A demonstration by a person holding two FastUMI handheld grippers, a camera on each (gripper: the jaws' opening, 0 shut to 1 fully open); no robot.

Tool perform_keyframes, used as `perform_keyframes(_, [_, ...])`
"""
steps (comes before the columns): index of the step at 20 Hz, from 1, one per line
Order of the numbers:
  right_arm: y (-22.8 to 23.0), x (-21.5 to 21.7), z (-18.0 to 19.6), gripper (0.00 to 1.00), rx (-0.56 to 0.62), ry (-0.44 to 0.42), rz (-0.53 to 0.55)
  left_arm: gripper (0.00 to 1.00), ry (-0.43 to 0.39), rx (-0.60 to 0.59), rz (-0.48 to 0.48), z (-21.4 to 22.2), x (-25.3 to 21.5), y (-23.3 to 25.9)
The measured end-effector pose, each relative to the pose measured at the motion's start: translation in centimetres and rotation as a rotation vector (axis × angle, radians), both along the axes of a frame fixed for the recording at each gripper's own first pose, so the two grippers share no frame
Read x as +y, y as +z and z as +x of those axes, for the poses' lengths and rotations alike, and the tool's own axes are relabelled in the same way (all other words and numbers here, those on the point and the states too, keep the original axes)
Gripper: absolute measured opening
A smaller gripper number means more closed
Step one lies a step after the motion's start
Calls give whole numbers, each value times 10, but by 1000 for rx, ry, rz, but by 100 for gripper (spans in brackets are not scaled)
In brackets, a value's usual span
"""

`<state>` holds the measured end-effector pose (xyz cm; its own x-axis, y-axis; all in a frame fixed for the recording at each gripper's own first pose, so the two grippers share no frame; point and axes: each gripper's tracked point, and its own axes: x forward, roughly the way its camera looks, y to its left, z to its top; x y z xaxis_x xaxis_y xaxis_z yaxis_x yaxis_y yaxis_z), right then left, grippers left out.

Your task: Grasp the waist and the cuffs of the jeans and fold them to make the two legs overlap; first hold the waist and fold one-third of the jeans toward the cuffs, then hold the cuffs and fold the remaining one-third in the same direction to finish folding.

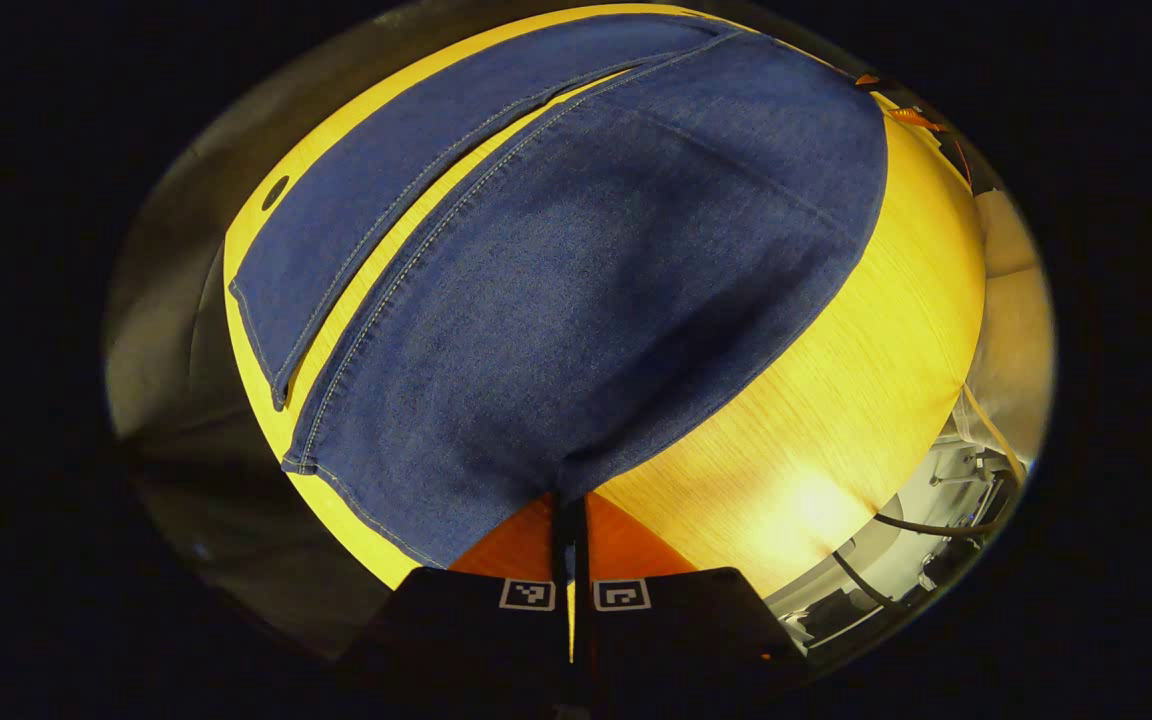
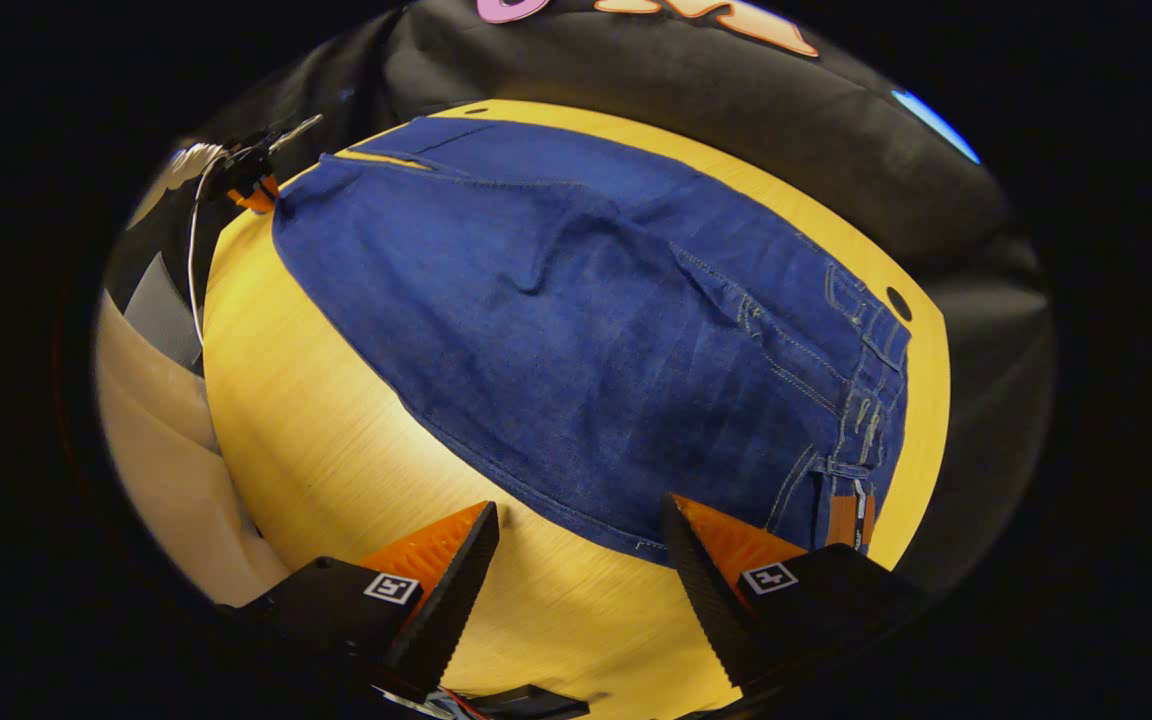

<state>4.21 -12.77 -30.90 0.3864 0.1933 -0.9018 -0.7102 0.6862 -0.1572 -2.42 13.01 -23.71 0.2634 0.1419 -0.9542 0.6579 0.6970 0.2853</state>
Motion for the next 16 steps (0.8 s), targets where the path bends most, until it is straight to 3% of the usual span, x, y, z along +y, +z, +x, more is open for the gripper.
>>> perform_keyframes(6, [-3, 4, -1, 98, 61, 11, 5, 0, -2, 0, 3, -1, -1, -1])
perform_keyframes(7, [-4, 4, -2, 92, 60, 10, 3, 0, -1, 1, 3, -1, 0, -1])
perform_keyframes(8, [-2, 5, -1, 98, 58, 11, 5, 0, -1, 2, 2, -1, 0, -2])
perform_keyframes(9, [-3, 4, -1, 93, 58, 12, 8, 0, -1, 3, 1, -1, -1, -1])
perform_keyframes(11, [-2, 3, 3, 94, 50, 9, 12, 0, 2, 7, 2, -1, -1, -1])
perform_keyframes(14, [-1, 14, 6, 53, 27, 77, 16, 0, 15, 5, 1, 1, 0, -2])
perform_keyframes(16, [3, 21, -1, 36, 15, 115, 6, 0, 19, 7, 0, 0, -1, -2])
